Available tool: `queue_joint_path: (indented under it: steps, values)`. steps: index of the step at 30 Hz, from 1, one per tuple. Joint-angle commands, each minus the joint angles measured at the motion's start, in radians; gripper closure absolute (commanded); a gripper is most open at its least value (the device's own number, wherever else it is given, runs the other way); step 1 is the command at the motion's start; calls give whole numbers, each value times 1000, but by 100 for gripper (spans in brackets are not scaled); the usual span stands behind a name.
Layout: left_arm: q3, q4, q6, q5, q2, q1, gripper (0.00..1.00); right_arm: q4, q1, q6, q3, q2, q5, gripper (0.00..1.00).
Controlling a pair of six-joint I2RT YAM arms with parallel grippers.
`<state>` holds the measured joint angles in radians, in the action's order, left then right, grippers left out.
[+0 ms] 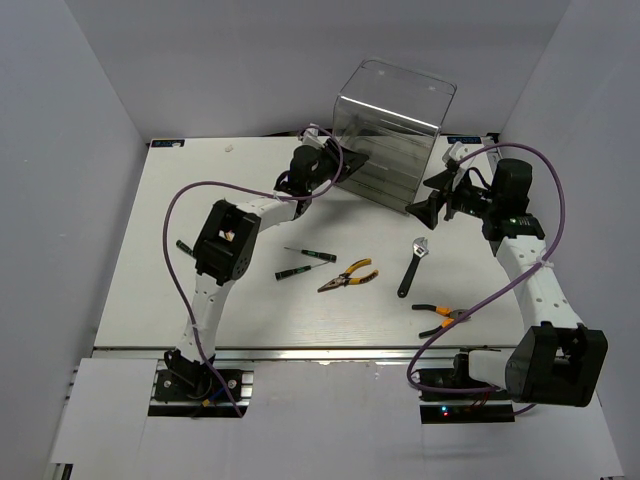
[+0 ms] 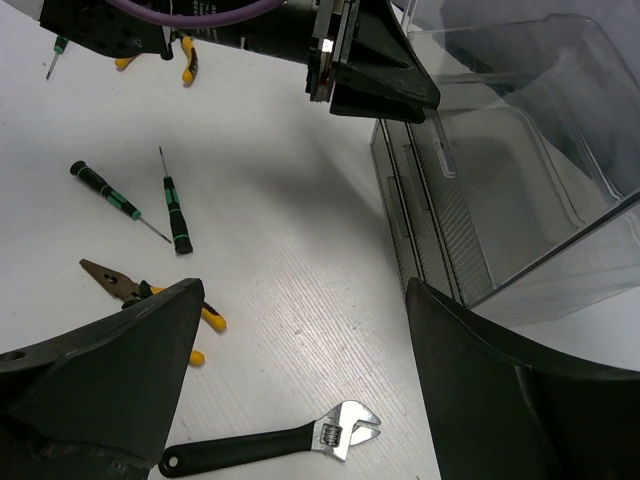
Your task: Sort the tools into containers
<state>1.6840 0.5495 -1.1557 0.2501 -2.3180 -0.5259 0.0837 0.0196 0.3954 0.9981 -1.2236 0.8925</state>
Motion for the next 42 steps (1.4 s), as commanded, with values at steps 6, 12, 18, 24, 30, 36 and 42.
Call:
queue_joint_path:
  steps: [6,12,18,24,30,36,42]
  values:
    - [66,50,-58,18,-29,-2,65,-42,8,-7,-4,13,0,12]
    - [62,108,-87,32,-32,1,90,-39,8,-4,-3,10,0,12]
    - [-35,182,-93,54,54,7,100,16,5,141,11,13,35,11]
    - [-133,220,-64,64,161,12,100,94,-17,419,39,13,42,11]
    - [-237,271,-52,71,261,14,100,180,-113,665,76,4,-41,11]
    - [-288,287,-13,72,351,14,100,197,-194,842,70,27,-78,13]
    - [-310,297,17,71,410,13,100,189,-248,974,23,98,-95,15]
